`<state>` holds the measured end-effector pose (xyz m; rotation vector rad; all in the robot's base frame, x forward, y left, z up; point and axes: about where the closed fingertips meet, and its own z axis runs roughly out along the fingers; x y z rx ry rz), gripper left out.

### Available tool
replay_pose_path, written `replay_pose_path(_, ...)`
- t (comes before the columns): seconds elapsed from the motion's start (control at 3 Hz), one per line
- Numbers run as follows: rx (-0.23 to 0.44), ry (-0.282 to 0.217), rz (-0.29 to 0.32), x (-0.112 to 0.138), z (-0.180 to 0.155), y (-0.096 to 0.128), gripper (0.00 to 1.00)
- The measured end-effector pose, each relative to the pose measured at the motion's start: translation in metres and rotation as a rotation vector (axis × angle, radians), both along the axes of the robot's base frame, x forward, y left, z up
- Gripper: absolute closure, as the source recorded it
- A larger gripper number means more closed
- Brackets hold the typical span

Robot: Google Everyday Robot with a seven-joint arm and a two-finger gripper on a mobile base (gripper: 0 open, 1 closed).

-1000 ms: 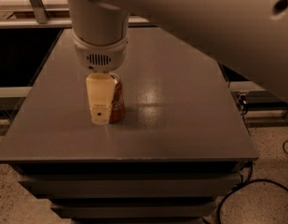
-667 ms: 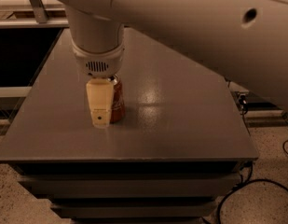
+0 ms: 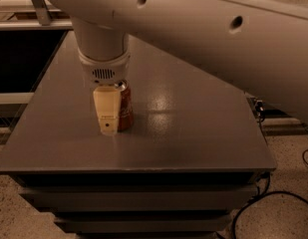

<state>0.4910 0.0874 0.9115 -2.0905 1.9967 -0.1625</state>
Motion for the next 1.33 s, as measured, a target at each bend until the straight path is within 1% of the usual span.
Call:
replay_pose_path(0.33, 0.018, -0.02, 0.019, 0.01, 0.008, 0.002, 0.18)
replay_pose_path(0.67, 0.038, -0.04, 0.046, 0.015, 0.018, 0.003, 0.41)
replay_pose_path(1.33, 0.093, -0.063, 0.098, 0.014, 0.037, 0.002, 0.86)
